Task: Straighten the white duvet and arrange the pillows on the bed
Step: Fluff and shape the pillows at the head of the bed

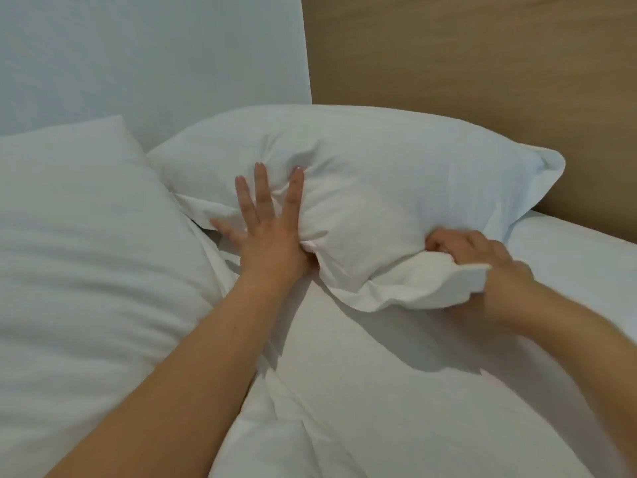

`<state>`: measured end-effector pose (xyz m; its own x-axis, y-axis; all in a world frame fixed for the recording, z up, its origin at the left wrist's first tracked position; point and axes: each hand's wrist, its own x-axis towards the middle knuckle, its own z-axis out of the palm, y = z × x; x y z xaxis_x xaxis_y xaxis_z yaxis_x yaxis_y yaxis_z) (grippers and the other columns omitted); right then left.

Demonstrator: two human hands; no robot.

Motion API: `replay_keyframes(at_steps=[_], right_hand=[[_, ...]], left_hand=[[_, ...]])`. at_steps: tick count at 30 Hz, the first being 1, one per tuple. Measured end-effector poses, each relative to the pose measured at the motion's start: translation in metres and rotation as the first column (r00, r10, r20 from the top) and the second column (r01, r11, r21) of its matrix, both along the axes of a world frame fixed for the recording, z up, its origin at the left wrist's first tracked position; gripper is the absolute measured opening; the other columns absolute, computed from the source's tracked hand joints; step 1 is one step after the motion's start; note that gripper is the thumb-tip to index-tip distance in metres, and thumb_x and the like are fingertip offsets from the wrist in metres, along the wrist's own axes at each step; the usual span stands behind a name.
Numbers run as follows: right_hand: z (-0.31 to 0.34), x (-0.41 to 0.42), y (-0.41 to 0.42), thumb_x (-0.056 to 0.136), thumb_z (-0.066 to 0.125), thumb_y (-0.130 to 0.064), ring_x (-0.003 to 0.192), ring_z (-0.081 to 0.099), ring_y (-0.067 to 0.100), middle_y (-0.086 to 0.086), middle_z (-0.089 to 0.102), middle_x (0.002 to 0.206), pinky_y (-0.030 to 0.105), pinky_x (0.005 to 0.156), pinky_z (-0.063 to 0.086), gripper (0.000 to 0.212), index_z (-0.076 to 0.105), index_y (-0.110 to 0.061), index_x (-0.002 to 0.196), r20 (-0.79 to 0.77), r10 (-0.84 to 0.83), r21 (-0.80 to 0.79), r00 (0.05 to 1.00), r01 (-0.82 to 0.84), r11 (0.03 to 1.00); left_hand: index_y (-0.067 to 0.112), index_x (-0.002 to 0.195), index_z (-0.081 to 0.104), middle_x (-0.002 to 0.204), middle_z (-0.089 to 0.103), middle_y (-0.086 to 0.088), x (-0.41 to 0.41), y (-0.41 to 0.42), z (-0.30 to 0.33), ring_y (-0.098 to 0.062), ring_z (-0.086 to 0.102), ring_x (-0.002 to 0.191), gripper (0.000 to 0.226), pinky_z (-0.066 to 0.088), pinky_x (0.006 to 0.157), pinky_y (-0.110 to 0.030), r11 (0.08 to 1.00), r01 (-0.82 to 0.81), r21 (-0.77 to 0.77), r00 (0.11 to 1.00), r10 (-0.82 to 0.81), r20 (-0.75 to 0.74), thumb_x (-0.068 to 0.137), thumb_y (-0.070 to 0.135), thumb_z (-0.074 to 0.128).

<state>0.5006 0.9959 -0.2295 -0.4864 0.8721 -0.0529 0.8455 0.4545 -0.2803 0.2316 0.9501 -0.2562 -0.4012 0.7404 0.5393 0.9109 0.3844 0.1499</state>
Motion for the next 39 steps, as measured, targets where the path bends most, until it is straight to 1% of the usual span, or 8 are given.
replay_keyframes(at_steps=[4,6,8,12,16,25,30,39], right_hand=[[0.092,-0.008,-0.004,0.050,0.077,-0.049,0.138,0.023,0.024,-0.009,0.014,0.152,0.039,0.109,0.031,0.083,0.041,-0.059,0.124,-0.225,-0.028,-0.113,0.974,0.003,0.994],[0.086,-0.043,-0.010,0.033,0.071,-0.083,0.148,0.002,0.024,-0.012,-0.013,0.159,0.050,0.116,0.014,0.141,0.002,-0.045,0.150,-0.055,-0.046,0.050,0.997,0.049,0.998],[0.038,-0.082,-0.012,0.042,0.061,-0.091,0.146,-0.011,0.036,0.006,-0.023,0.158,0.061,0.114,-0.001,0.152,-0.026,-0.025,0.148,0.210,-0.060,0.250,0.976,0.006,0.968],[-0.051,-0.107,0.010,0.058,0.073,-0.060,0.122,0.030,0.040,0.028,0.041,0.131,0.051,0.107,0.019,0.118,0.025,-0.001,0.147,-0.028,-0.144,0.660,0.989,0.127,0.741],[-0.072,-0.127,0.038,0.070,0.067,-0.036,0.103,0.041,0.034,0.016,0.039,0.110,0.048,0.093,0.031,0.066,0.046,-0.005,0.124,-0.302,-0.028,0.789,0.953,0.267,0.553],[-0.076,-0.138,0.045,0.060,0.076,-0.023,0.092,0.043,0.032,0.017,0.050,0.102,0.044,0.081,0.033,0.059,0.053,-0.017,0.115,-0.365,-0.038,0.723,0.930,0.309,0.617],[0.019,-0.086,-0.009,0.055,0.079,-0.014,0.080,0.045,0.034,0.018,0.049,0.090,0.043,0.072,0.036,0.061,0.051,-0.016,0.110,-0.460,-0.139,0.452,0.877,0.366,0.814],[0.316,0.017,-0.042,0.072,0.067,-0.016,0.081,0.049,0.038,0.018,0.051,0.091,0.038,0.068,0.033,0.034,0.056,-0.012,0.104,-0.694,-0.014,0.553,0.720,0.546,0.629]], left_hand=[[0.047,0.144,-0.025,0.159,-0.023,0.006,-0.028,0.004,-0.005,-0.039,-0.014,0.146,0.106,0.025,0.099,-0.076,0.996,-0.003,0.090,0.997,-0.004,0.074,0.083,0.053,0.062],[0.044,0.142,-0.030,0.158,-0.025,0.005,-0.045,0.009,-0.009,-0.043,-0.014,0.144,0.110,0.021,0.104,-0.073,0.983,-0.133,0.125,0.978,0.109,0.179,0.081,0.061,0.059],[0.042,0.141,-0.034,0.157,-0.029,0.000,-0.053,0.012,-0.011,-0.047,-0.017,0.142,0.116,0.014,0.105,-0.074,0.971,-0.221,0.096,0.965,0.203,0.165,0.075,0.070,0.058],[0.049,0.137,-0.035,0.154,-0.032,0.008,-0.061,0.028,0.014,-0.044,-0.021,0.143,0.107,0.017,0.093,-0.084,0.995,-0.099,0.019,0.995,0.098,0.025,0.086,0.056,0.059],[0.044,0.143,0.002,0.157,-0.015,0.008,-0.082,0.056,0.015,-0.041,-0.017,0.143,0.081,0.013,0.098,-0.081,0.995,-0.008,-0.099,1.000,0.008,-0.006,0.086,0.048,0.060],[0.019,0.089,0.050,0.097,0.060,-0.008,-0.065,0.046,0.062,-0.035,0.049,0.096,0.003,0.046,0.074,-0.044,0.979,0.041,-0.199,0.998,-0.029,0.064,0.088,0.022,0.048],[0.020,0.083,0.051,0.090,0.065,-0.010,0.002,-0.005,0.174,-0.037,0.055,0.087,0.009,0.038,0.063,-0.036,0.975,0.122,-0.184,0.991,-0.131,-0.036,0.083,0.014,0.045],[0.017,0.080,0.045,0.091,0.063,-0.008,0.086,-0.061,0.412,-0.027,0.036,0.081,0.012,0.033,0.064,-0.036,0.982,0.125,0.140,0.988,-0.111,-0.106,0.083,0.006,0.041]])
